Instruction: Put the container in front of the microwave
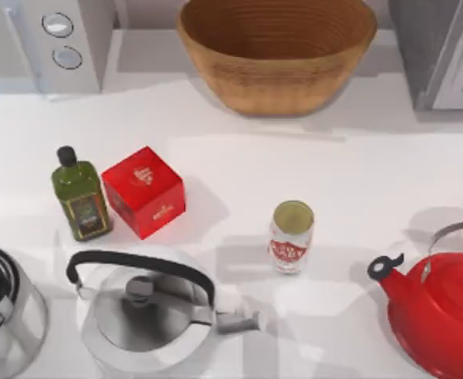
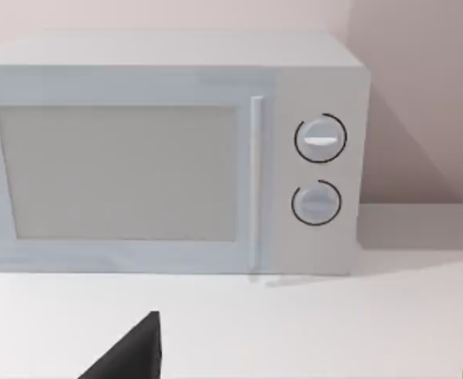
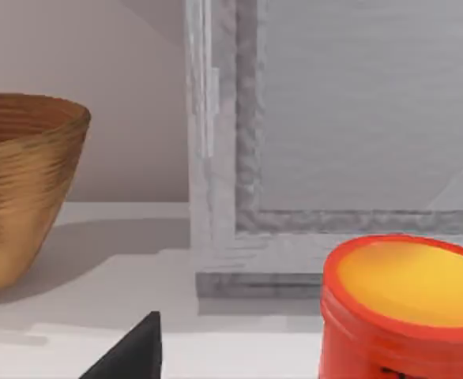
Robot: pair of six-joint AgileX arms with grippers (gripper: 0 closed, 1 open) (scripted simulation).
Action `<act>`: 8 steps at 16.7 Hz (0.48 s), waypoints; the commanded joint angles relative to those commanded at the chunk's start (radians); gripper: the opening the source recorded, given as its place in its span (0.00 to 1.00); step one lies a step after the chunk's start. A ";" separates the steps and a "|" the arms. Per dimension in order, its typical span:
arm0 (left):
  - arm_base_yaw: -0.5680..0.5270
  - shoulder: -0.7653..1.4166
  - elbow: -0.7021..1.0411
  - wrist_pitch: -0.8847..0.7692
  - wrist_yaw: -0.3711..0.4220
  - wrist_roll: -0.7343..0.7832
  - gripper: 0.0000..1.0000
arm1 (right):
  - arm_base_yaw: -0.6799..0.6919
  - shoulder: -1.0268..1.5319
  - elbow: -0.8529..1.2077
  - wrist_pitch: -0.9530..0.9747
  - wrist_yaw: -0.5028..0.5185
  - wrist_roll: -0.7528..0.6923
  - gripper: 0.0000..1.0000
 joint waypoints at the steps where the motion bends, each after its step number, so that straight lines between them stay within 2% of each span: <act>1: 0.000 0.000 0.000 0.000 0.000 0.000 1.00 | 0.000 0.000 0.000 0.000 0.000 0.000 1.00; 4: -0.009 0.026 0.028 -0.017 -0.001 0.000 1.00 | 0.000 0.000 0.000 0.000 0.000 0.000 1.00; 8: -0.067 0.188 0.189 -0.120 -0.001 -0.001 1.00 | 0.000 0.000 0.000 0.000 0.000 0.000 1.00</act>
